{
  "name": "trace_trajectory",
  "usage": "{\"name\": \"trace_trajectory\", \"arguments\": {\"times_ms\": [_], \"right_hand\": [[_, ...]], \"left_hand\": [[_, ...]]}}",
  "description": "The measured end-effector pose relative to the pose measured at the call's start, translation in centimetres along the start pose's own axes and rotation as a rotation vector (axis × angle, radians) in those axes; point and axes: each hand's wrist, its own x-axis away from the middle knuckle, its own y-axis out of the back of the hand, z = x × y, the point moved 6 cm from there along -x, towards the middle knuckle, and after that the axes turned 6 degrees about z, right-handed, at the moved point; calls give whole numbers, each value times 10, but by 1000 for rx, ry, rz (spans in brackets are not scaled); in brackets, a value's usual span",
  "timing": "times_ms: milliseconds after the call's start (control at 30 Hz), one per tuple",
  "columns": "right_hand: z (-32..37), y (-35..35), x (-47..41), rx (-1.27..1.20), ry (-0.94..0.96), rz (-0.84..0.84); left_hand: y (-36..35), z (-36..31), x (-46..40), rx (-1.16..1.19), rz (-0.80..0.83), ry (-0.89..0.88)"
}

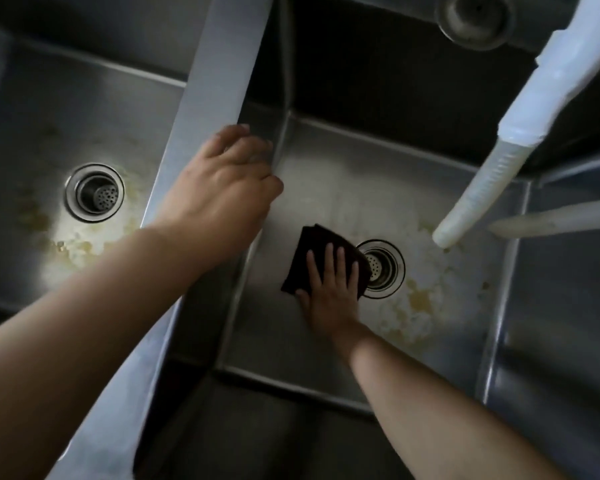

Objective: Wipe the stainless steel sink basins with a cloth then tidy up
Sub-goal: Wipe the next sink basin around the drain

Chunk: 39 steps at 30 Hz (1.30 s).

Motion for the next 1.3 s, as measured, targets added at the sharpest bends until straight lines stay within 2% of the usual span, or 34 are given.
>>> {"name": "trace_trajectory", "arguments": {"times_ms": [300, 433, 567, 867, 1000, 1100, 1300], "right_hand": [[-67, 92, -132, 87, -95, -182], [-84, 113, -162, 133, -132, -206], [-66, 99, -142, 116, -74, -194], [14, 0, -1, 234, 295, -96], [40, -38, 57, 222, 410, 29], [48, -39, 68, 127, 422, 59], [25, 15, -15, 69, 279, -148]], "left_hand": [[-2, 4, -3, -3, -60, -27], [-3, 5, -3, -1, -125, -50], [-3, 4, -2, -23, -128, -48], [-3, 3, 1, -88, -79, -20], [-1, 2, 1, -95, -64, -6], [1, 2, 1, -74, -50, -6], [0, 3, -1, -43, -24, -5]]}}
